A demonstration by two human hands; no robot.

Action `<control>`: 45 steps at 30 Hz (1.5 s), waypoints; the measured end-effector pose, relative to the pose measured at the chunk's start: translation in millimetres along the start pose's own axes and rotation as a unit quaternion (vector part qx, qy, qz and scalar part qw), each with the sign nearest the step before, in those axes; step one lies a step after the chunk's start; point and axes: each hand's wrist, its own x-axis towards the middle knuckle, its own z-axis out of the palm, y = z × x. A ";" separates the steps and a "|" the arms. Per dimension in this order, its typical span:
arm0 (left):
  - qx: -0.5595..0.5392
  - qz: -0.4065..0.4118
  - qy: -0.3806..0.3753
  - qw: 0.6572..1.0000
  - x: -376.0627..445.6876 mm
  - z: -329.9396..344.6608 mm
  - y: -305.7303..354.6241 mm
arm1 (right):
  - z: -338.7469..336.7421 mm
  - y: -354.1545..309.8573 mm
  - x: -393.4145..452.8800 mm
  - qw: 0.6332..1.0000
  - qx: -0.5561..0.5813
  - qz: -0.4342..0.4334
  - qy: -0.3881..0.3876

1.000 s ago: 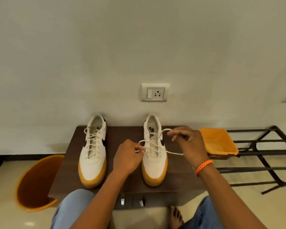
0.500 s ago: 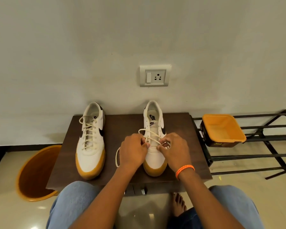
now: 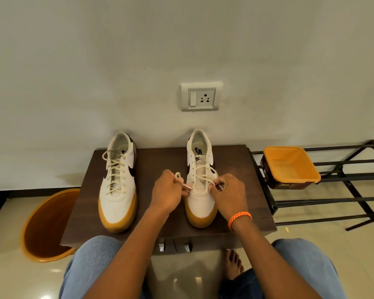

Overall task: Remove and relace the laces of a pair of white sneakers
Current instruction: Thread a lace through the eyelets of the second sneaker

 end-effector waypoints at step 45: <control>-0.093 0.250 0.047 0.963 -84.1 -69.0 192.4 | -162.3 -175.9 8.5 0.953 0.283 -0.070 -0.081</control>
